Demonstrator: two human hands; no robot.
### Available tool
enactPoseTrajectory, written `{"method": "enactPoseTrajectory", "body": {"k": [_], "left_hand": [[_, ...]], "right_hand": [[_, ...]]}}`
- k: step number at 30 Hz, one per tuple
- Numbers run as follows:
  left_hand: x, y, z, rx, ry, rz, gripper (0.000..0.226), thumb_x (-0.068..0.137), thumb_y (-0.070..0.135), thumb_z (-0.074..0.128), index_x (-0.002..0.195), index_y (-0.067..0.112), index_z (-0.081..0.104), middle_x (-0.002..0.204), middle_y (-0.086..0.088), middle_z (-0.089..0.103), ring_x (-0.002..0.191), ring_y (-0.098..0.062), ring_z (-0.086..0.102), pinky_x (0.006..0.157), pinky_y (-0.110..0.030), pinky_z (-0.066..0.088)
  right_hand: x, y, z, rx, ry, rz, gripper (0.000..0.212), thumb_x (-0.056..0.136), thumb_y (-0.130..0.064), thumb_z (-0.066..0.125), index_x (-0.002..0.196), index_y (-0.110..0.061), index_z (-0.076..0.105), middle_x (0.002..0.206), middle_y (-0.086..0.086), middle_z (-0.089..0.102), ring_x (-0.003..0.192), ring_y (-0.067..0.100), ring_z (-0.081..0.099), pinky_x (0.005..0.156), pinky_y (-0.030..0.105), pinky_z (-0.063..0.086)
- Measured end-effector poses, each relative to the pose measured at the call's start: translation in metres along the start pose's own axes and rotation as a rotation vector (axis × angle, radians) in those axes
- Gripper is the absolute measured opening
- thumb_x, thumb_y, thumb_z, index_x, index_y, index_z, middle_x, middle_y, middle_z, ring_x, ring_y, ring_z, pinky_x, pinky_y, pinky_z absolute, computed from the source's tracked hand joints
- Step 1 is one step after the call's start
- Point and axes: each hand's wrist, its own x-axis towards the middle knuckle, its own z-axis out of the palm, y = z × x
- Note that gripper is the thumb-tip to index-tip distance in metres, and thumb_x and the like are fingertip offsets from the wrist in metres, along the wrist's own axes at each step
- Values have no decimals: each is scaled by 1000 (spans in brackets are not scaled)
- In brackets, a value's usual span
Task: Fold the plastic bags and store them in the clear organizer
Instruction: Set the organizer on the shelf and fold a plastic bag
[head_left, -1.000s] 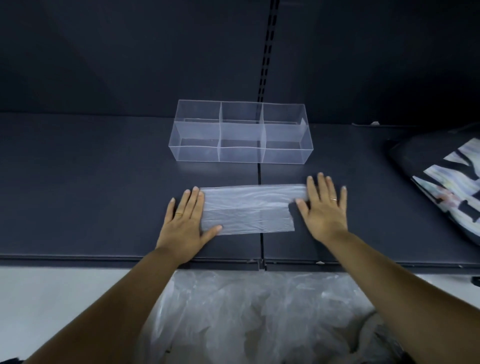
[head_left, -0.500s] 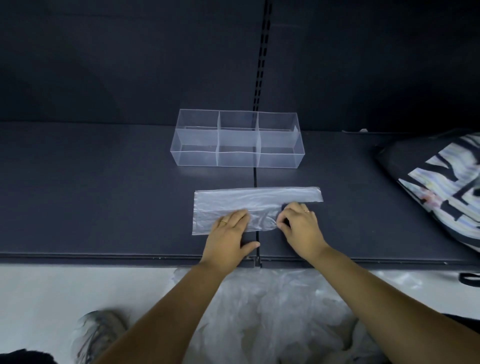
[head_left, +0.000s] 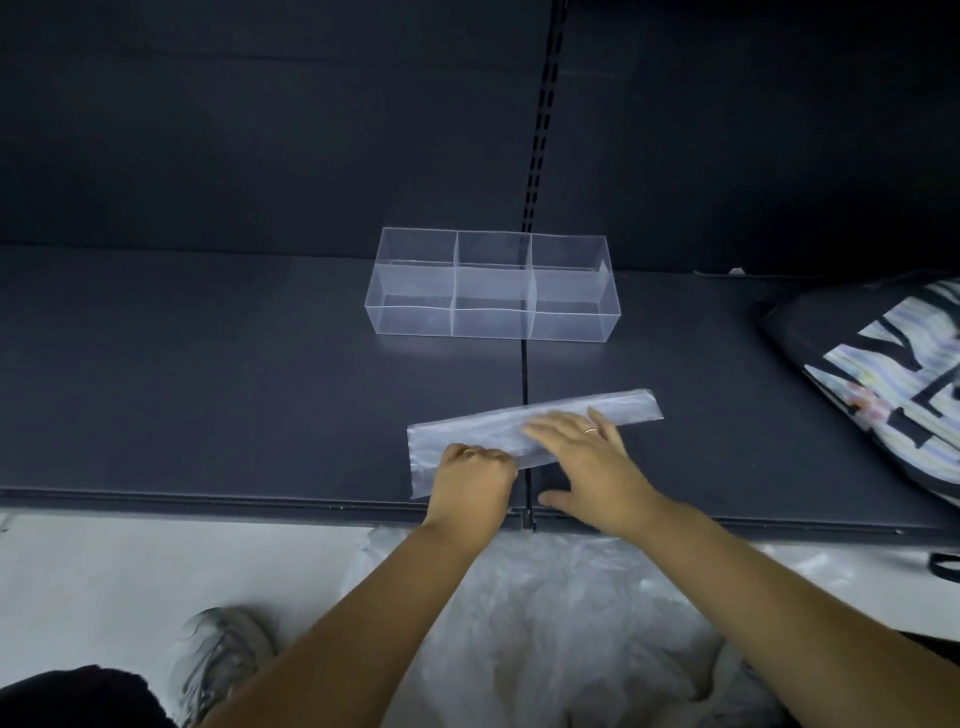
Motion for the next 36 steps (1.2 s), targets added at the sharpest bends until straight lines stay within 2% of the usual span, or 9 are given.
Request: {"method": "enactPoseTrajectory", "body": {"k": [4,9,16,20,23,27,31,34,36], "left_hand": [[-8,-25,-7,-244,49,-123,20,91,15,51,91,17,71,92,-1,71,87,-23,63,83,-28,42],[-16,-82,-7,-919,40,-584,17,87,17,68,93,3,76,92,-9,73,92,-19,67,78,-19,43],[-15,-81,2,-837,164,-845,17,90,13,60,89,2,73,85,-16,70,86,-31,65,66,-30,42],[-20,-39,3,-438,490,-498,34,80,-3,65,113,0,65,115,-23,61,102,-42,58,91,-46,46],[-21,-5,20,-346,184,-142,58,99,35,44,149,13,27,158,-10,17,146,-32,15,119,-43,8],[-22,3,47,-98,-77,-238,77,87,65,-5,146,21,-25,152,-4,-32,141,-28,-29,113,-46,-20],[-20,1,56,-5,-150,-217,71,92,55,2,139,16,-33,154,-9,-31,134,-32,-38,113,-55,-16],[-21,2,52,-23,-143,-226,70,91,56,-1,143,17,-27,158,-9,-20,139,-33,-30,115,-57,-7],[-22,4,39,-82,-114,-242,79,89,62,-6,152,16,7,160,-10,7,146,-37,4,115,-59,9]], "right_hand": [[6,12,6,490,203,262,4,85,-12,69,86,-11,72,93,0,72,94,18,65,92,24,43],[17,30,3,894,223,536,16,85,-13,70,70,-16,65,74,-4,66,74,10,58,64,8,41],[43,30,18,779,351,763,19,84,-25,71,86,-6,71,89,0,64,86,16,57,80,22,40],[49,27,19,667,322,795,25,85,-26,67,71,-5,66,81,11,68,81,27,61,70,30,45],[48,21,17,677,327,816,15,86,-23,67,87,-9,70,96,11,71,94,30,64,78,32,48],[39,-1,13,273,551,641,32,83,-12,66,114,-10,61,114,12,60,103,32,57,89,42,47],[32,-51,37,228,255,7,48,98,-23,44,145,-14,38,150,7,38,140,21,30,119,32,14],[29,-37,59,98,48,-2,59,102,-44,21,153,-19,7,162,-3,2,147,8,-9,119,31,-11],[26,-3,58,32,53,83,64,101,-50,20,153,-19,1,161,-4,-6,146,9,-15,118,32,-13]]}}
